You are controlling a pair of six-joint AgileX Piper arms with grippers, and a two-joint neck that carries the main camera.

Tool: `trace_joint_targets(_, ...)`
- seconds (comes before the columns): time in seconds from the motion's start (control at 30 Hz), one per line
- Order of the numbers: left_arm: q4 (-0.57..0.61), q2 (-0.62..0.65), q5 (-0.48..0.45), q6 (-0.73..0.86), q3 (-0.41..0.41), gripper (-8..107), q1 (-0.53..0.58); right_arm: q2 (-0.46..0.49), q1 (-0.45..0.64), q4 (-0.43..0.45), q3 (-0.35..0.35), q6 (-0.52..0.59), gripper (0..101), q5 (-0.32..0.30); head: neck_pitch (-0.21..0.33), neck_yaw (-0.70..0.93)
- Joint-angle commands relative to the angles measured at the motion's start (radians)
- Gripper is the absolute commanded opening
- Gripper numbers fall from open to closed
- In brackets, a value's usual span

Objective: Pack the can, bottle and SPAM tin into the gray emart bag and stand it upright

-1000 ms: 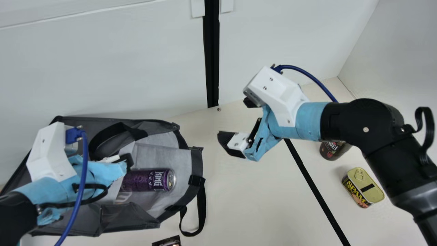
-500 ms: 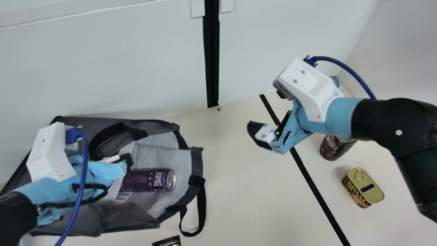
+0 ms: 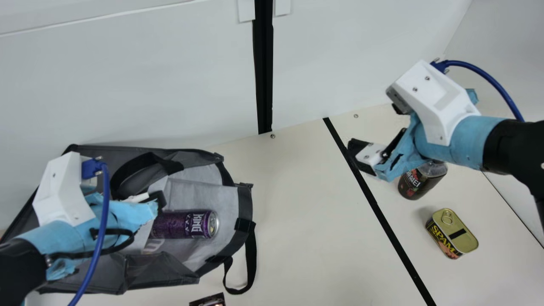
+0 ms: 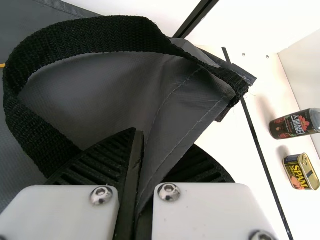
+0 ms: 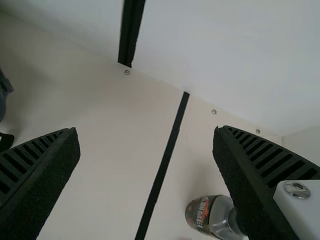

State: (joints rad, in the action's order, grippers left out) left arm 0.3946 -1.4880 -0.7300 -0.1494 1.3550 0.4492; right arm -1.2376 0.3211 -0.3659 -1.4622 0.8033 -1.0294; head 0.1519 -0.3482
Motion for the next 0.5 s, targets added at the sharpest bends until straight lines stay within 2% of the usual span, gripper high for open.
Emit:
trace_joint_targets(0.0, 0.0, 0.0, 0.0, 0.0, 0.0, -8, 0.0, 0.01, 0.003, 0.031, 0.002, -0.041, 95, 0.004, 0.023, -0.001)
trace_joint_targets(0.17, 0.0, 0.0, 0.0, 0.0, 0.0, -8, 0.0, 0.046, -0.008, 0.136, 0.017, -0.166, 95, 0.012, 0.023, -0.001)
trace_joint_targets(0.47, 0.0, 0.0, 0.0, 0.0, 0.0, -8, 0.0, 0.102, -0.089, 0.394, 0.034, -0.446, 95, -0.011, 0.023, -0.001)
